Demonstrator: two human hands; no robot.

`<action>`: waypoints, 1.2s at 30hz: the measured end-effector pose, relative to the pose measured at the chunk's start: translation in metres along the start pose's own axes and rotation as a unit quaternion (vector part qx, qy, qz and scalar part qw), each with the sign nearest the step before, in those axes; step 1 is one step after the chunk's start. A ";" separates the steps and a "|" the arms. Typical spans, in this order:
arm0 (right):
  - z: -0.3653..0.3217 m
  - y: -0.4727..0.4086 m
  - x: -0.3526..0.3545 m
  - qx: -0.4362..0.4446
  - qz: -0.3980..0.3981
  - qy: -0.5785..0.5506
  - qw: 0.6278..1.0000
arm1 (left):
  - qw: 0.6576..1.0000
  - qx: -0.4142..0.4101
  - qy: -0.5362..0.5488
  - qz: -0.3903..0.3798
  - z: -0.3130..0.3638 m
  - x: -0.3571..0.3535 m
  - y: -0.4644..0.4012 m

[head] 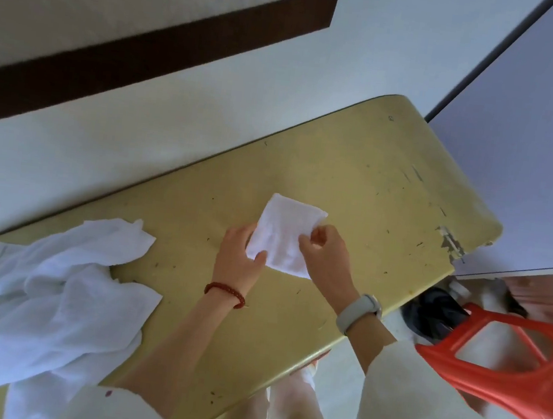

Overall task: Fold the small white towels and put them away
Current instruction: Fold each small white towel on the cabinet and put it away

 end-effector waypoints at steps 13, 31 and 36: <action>-0.117 0.064 0.014 0.128 -0.219 -0.095 0.963 | 0.841 0.169 0.488 -0.162 -0.010 0.085 0.101; -0.127 0.511 -0.147 0.434 -0.482 0.018 0.760 | 0.724 0.294 0.334 0.527 -0.269 0.143 0.628; -0.119 0.731 -0.194 0.599 -0.491 0.038 0.631 | 0.590 0.355 0.324 0.649 -0.366 0.131 0.818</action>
Point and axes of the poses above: each hand's wrist, its own y-axis away from the middle knuckle, its own x-axis out of the back of the hand, z = x × y, the point moved 7 cm from there along -y, towards the middle knuckle, and after that the axes turned 13 degrees about x, right-handed, at the moved point
